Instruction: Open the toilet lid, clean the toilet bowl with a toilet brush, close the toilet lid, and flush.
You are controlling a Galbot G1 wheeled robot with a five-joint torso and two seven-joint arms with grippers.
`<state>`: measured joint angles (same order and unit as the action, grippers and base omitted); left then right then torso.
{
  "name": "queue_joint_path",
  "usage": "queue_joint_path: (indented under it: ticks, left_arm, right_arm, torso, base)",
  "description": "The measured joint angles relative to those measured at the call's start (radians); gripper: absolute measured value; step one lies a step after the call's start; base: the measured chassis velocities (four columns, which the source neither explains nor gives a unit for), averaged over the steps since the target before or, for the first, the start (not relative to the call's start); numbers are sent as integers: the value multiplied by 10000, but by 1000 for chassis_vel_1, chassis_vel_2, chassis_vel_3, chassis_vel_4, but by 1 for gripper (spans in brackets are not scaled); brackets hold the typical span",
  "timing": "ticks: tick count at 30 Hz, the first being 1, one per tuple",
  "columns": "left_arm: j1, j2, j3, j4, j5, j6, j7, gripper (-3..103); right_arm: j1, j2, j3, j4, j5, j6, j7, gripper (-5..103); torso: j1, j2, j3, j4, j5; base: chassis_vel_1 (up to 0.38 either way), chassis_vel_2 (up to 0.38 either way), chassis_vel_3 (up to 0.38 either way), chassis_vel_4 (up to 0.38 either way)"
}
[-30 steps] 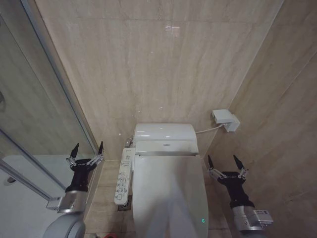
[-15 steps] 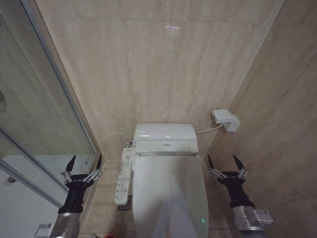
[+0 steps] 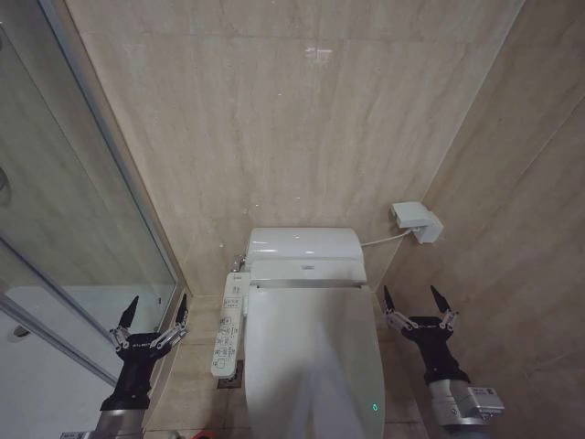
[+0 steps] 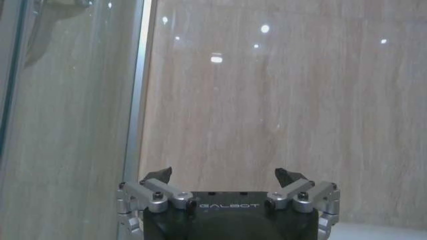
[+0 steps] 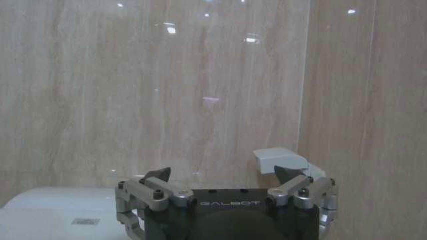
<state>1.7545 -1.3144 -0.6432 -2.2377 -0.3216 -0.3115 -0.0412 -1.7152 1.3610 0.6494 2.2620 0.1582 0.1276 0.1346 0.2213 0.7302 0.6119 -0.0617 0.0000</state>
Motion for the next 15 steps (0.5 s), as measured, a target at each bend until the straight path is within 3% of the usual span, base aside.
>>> queue_joint_path:
  ticks: [15]
  left_arm:
    - [-23,47,-54,65,280,100,-109,100]
  right_arm:
    - [0,0,0,0,0,0,0,100]
  torso:
    - [0,0,0,0,0]
  base:
    - [0,0,0,0]
